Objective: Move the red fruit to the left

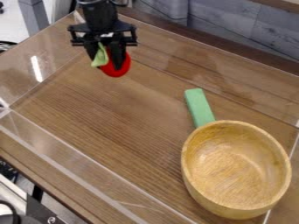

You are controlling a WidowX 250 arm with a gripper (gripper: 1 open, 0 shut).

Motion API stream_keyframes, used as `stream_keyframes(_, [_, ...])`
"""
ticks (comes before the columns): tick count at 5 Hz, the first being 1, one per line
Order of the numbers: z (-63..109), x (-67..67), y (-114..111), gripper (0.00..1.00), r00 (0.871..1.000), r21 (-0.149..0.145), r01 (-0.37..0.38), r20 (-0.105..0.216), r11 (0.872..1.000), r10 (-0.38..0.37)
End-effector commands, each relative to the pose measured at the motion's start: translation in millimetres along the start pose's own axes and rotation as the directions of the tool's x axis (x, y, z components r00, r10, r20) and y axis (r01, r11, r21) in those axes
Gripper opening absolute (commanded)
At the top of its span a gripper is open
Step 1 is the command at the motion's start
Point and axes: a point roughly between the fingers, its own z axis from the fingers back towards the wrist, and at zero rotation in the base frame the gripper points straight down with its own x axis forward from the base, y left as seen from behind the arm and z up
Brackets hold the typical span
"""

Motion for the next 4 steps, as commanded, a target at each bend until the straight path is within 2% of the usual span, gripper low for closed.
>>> stream_keyframes(1, [17.4,7.0,4,0.0,0.999,-0.007,-0.009,0.035,1.0,0.009])
stream_keyframes(3, [8.4,-6.7,-6,0.0,0.993,-0.022,-0.114,0.022,0.993,0.115])
stream_keyframes(4, [4.4,-10.0,-9,0.0,0.998,-0.028,-0.057,0.004,0.998,0.057])
